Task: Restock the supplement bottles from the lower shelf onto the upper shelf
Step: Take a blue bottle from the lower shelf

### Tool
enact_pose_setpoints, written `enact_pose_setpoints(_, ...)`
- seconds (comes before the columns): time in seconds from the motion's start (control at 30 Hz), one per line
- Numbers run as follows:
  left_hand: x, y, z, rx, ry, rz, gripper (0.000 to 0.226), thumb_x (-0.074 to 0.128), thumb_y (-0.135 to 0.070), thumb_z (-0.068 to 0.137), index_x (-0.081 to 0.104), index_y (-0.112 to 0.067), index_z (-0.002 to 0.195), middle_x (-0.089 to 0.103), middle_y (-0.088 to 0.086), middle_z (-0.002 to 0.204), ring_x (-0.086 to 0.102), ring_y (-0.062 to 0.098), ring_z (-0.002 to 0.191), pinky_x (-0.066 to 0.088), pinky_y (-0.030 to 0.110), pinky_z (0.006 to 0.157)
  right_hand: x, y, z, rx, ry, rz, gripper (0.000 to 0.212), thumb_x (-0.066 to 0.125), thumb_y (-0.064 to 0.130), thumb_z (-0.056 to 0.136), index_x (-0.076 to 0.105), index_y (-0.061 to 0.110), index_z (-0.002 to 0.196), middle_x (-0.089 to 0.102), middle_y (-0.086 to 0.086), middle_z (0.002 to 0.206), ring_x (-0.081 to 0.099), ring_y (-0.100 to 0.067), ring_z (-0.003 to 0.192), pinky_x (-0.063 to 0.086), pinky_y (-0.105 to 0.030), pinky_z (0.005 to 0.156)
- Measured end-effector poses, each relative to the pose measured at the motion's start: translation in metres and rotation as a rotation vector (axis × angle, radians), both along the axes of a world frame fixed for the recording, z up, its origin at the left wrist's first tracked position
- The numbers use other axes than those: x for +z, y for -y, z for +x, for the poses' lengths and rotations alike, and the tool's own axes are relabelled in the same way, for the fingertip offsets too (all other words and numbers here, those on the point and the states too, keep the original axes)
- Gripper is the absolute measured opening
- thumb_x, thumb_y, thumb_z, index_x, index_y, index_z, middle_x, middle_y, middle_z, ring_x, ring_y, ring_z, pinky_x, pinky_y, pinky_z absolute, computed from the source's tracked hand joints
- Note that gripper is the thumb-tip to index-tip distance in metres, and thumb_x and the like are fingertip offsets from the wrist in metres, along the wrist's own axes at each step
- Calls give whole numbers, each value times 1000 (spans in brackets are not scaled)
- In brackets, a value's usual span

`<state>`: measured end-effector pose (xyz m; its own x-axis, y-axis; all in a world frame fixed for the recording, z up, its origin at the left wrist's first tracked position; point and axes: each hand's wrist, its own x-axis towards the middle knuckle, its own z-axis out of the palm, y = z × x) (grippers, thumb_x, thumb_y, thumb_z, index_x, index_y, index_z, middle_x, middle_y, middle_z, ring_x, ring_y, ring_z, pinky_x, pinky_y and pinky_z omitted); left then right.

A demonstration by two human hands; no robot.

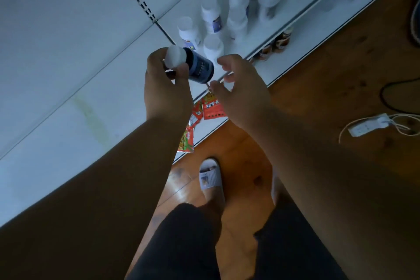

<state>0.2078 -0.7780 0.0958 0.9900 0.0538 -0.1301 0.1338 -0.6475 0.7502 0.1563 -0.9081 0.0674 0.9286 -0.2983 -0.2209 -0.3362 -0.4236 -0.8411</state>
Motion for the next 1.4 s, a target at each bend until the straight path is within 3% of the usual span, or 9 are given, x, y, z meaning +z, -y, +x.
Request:
enact_pose_setpoints(0.1,70,3,-41,-71,-55,-106,27,49,-25,100,51,-26,128,62,-10,106,65,12,93,56,26,79,75,7,-32,6,32,74,50,69,26,89,49,23,135,55,2,131,55,-6,113,49,-16,85)
enact_pose_setpoints(0.23,159,16,-77,-180,-130,-238,23,47,-29,103,54,-27,125,65,-15,101,65,3,87,53,14,71,169,24,-79,-25,75,136,40,71,21,87,55,22,123,60,11,112,61,-4,101,55,-25,84)
enact_pose_setpoints(0.33,217,40,-87,-257,-157,-361,26,45,-31,104,55,-26,127,67,-10,107,66,3,89,55,16,76,229,50,-102,-80,90,207,34,72,27,89,56,26,119,65,9,112,65,-7,101,57,-33,87)
enact_pose_setpoints(0.6,321,149,-95,-293,-202,-758,25,48,-22,104,57,-15,125,72,4,111,72,10,90,52,17,64,365,147,-109,-120,243,125,31,68,39,89,52,31,114,65,13,105,66,2,90,55,-14,67)
enact_pose_setpoints(0.73,353,187,-81,-253,-161,-832,21,49,-23,103,57,-18,122,72,6,112,72,23,95,57,33,77,393,184,-96,-156,301,139,9,56,39,96,55,38,106,66,14,103,66,-3,94,57,-26,78)
enact_pose_setpoints(0.87,373,207,-53,-227,-135,-856,18,52,-23,102,58,-16,117,74,2,104,74,17,83,58,26,69,407,207,-64,-135,321,153,8,53,33,99,58,34,106,67,12,102,66,-3,93,57,-27,79)
enact_pose_setpoints(0.97,378,218,-20,-243,-118,-833,20,53,-22,100,59,-18,119,74,-1,104,74,15,87,60,29,76,414,224,-25,-138,314,148,9,55,32,98,59,33,106,68,13,101,67,-6,92,57,-30,79)
enact_pose_setpoints(1.17,378,254,56,-339,-132,-779,28,61,-16,96,62,-25,122,74,-1,109,72,20,100,55,43,94,423,266,51,-198,254,138,13,57,29,98,59,21,107,70,0,99,70,-9,75,52,-18,61)
enact_pose_setpoints(1.4,365,299,131,-270,-58,-580,38,66,-23,93,59,-33,129,72,-7,105,71,13,90,58,41,89,417,320,133,-71,199,-65,15,59,31,96,62,23,108,69,7,100,65,-9,89,56,-33,81)
